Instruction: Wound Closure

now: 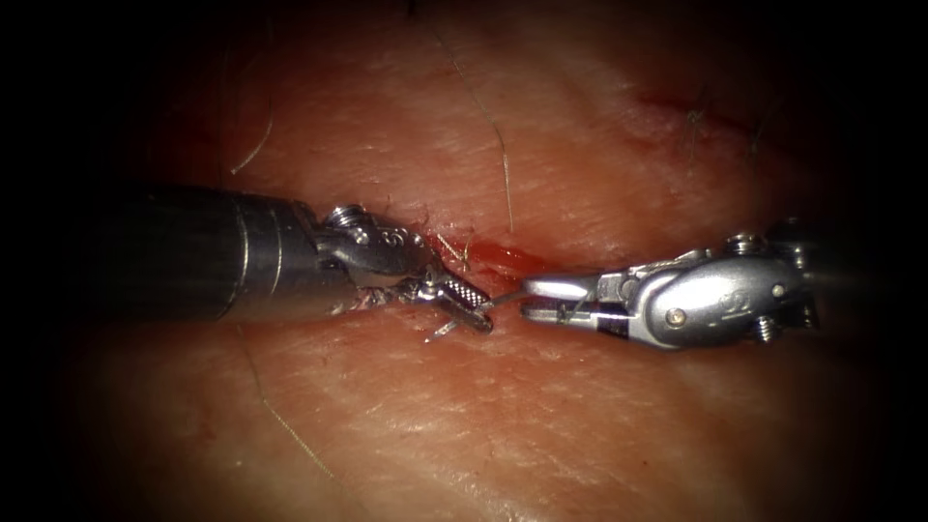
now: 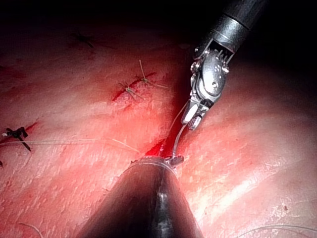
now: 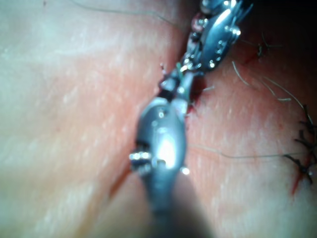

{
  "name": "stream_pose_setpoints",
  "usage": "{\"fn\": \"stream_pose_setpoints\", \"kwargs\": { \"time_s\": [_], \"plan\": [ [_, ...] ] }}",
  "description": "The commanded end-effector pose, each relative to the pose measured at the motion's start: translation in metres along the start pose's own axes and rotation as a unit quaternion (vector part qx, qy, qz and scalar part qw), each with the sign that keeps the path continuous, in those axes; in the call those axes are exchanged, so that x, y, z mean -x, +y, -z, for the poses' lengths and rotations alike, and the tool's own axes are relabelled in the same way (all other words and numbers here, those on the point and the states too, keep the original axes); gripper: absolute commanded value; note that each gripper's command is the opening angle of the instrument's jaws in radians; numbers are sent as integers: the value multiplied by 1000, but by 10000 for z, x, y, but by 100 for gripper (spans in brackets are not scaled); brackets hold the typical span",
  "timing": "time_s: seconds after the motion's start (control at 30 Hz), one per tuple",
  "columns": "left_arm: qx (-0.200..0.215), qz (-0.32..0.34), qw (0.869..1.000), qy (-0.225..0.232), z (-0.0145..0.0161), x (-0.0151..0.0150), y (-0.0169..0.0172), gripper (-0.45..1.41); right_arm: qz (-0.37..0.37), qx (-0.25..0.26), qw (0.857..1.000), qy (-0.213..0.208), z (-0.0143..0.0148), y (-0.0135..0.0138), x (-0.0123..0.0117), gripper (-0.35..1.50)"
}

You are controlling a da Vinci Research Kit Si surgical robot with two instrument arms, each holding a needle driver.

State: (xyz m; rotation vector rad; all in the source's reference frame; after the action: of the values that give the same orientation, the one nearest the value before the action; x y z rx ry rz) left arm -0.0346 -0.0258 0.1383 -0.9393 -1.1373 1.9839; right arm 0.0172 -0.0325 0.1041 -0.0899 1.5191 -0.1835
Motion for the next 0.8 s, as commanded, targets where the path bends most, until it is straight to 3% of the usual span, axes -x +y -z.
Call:
{"fn": "stream_pose_setpoints", "kwargs": {
  "time_s": [0.03,0.13,0.27,0.33,0.4,0.43,0.47,0.5,0.53,0.57,0.73,0.8],
  "plan": [
    [1,-1,1000,-1,-7,0,-3,14,0,-1,1000,2,-8,-3,4,-35],
    [6,-6,1000,-6,-9,0,-2,14,4,-6,1000,4,-10,-4,0,-35],
    [10,-10,1000,-10,-8,0,-2,-45,4,-7,1000,3,-12,-5,-1,-35],
    [10,-10,1000,-10,-8,1,-2,-45,4,-8,1000,3,-12,-5,-1,-35],
    [13,-12,1000,-12,-6,2,-2,-45,-46,-8,999,-5,-12,-5,-2,-35],
    [14,-9,1000,-13,-5,2,-2,-45,-84,5,996,-23,-13,-5,-2,17],
    [17,-4,1000,-8,-5,2,-2,-45,-99,14,995,-25,-13,-5,-2,34],
    [17,5,1000,11,-5,1,-3,-45,-149,44,987,-32,-12,-4,-2,82],
    [17,11,1000,19,-6,1,-3,-45,-170,59,983,-34,-12,-3,-1,98],
    [22,19,999,39,-7,0,-3,-45,-215,81,973,-30,-12,-2,0,108],
    [25,27,996,77,-15,4,-3,-45,-274,177,945,-21,-14,-5,2,131],
    [21,28,996,82,-17,4,-2,-45,-272,199,941,-22,-14,-7,3,131]
  ]
}}
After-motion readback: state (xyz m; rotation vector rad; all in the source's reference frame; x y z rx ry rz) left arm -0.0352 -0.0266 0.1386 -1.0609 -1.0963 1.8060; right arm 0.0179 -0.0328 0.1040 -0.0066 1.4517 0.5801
